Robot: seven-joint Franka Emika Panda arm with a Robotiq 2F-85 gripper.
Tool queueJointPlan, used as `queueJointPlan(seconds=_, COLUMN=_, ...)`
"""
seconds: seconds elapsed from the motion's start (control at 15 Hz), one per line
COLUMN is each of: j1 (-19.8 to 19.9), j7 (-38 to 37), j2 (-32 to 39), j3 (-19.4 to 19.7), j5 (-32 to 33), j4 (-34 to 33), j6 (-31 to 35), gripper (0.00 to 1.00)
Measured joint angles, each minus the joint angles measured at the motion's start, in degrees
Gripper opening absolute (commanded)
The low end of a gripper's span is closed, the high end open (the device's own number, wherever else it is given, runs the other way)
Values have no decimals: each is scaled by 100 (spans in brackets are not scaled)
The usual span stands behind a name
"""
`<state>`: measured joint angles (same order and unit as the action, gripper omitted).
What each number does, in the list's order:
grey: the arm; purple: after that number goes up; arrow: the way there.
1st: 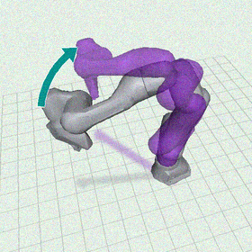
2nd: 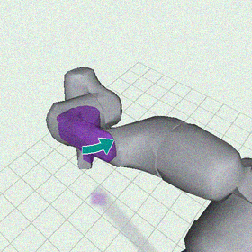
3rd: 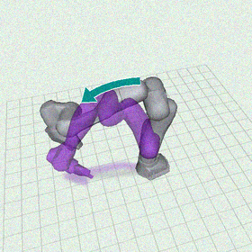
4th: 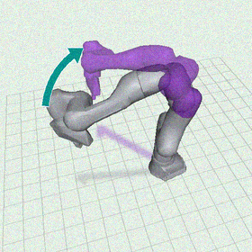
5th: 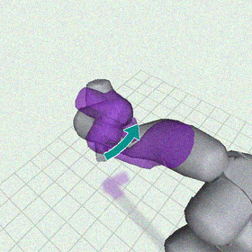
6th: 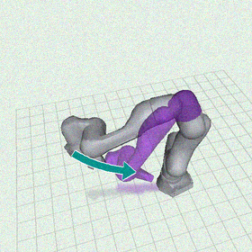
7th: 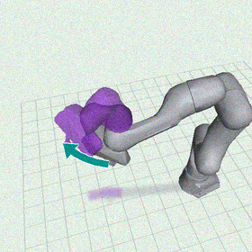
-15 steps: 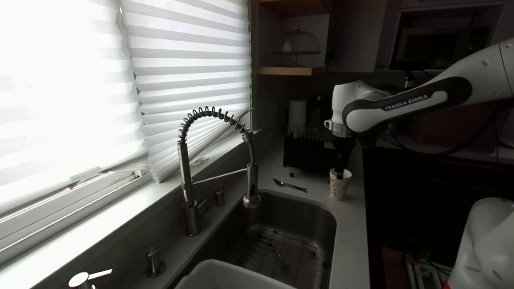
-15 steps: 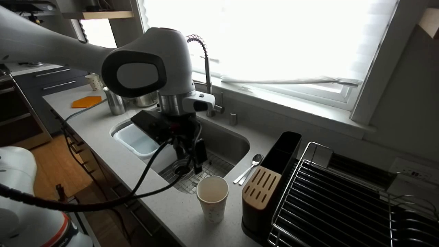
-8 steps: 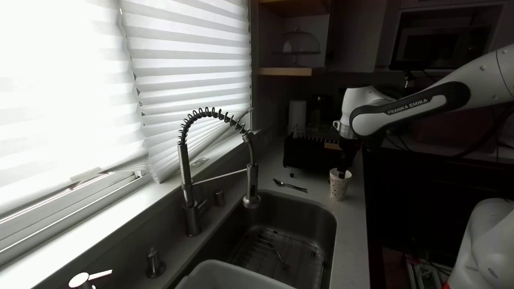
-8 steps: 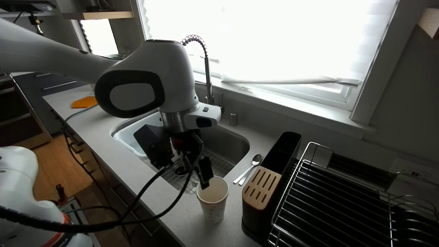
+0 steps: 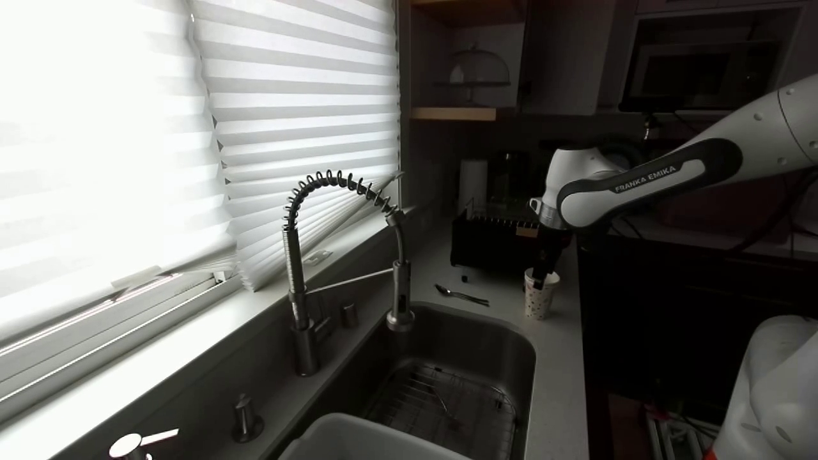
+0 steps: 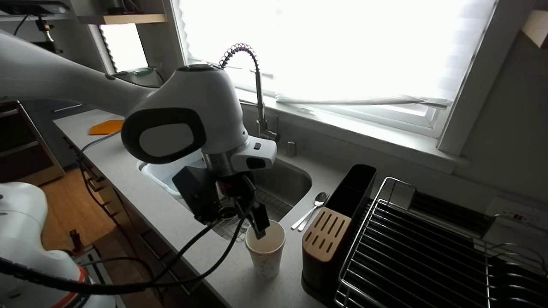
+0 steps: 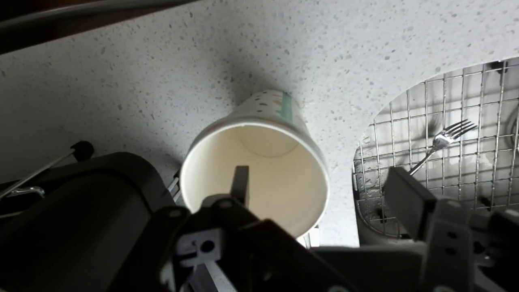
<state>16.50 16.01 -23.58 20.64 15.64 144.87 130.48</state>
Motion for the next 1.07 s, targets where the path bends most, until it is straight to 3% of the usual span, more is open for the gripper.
queueJointPlan(seconds=0.47, j1=0, j7=111, j2=130, j3=1, j5=-94, j4=11, j6=240, gripper=2)
queueJointPlan(seconds=1.07, j1=5, j7=393, j2=145, j3=28, j5=-248, j4=-116, j6=323, gripper=1)
